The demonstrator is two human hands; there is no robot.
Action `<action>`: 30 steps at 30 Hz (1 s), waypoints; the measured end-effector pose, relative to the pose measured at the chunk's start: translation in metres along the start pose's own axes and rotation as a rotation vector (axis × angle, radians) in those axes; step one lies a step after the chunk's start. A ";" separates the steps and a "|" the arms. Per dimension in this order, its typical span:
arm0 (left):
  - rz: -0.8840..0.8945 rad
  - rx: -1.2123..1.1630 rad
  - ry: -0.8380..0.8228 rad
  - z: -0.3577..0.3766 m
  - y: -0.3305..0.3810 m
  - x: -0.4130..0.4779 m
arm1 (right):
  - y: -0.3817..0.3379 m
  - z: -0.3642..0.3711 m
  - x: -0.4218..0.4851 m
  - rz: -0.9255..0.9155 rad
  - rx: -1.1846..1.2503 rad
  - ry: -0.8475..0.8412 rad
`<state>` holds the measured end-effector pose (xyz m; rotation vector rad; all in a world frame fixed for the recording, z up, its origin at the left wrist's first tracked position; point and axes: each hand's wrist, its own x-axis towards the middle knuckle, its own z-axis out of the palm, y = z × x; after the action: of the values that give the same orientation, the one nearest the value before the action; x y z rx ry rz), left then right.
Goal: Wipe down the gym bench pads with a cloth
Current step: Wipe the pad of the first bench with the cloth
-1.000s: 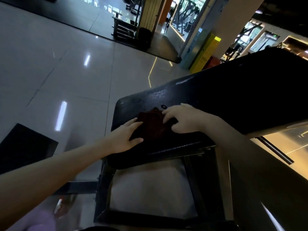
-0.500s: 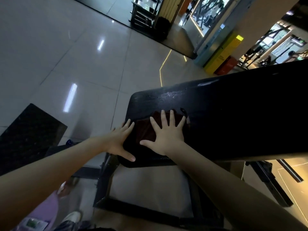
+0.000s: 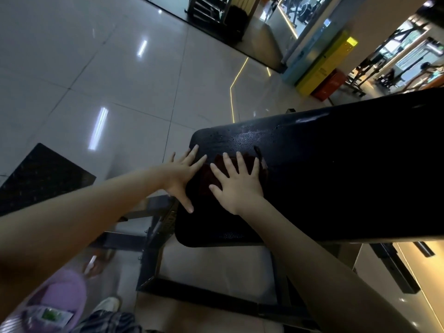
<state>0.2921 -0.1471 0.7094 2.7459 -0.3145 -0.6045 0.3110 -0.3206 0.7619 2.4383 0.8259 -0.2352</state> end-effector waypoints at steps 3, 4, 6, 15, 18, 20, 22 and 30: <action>0.075 0.143 0.018 -0.021 0.000 0.012 | 0.000 -0.002 -0.018 -0.054 0.021 -0.006; 0.116 0.183 0.026 -0.028 0.002 0.017 | 0.001 -0.002 -0.027 -0.077 0.024 -0.017; 0.202 0.261 0.032 -0.038 0.007 0.025 | 0.003 -0.003 -0.049 -0.130 0.022 -0.045; 0.311 0.313 -0.057 -0.042 0.010 0.041 | -0.005 0.019 -0.081 -0.086 0.101 -0.043; 0.293 0.319 -0.061 -0.039 0.013 0.041 | -0.012 0.021 -0.068 -0.047 0.146 -0.001; 0.272 0.335 -0.057 -0.038 0.014 0.042 | -0.017 0.018 -0.062 -0.037 0.121 0.033; 0.244 0.356 -0.051 -0.037 0.018 0.041 | -0.021 0.019 -0.056 -0.035 0.070 0.053; 0.186 0.415 -0.007 -0.032 0.025 0.040 | -0.032 0.016 -0.048 0.025 0.077 0.056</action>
<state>0.3382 -0.1731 0.7302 3.0528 -0.7660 -0.5503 0.2538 -0.3331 0.7499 2.5359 0.8240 -0.1932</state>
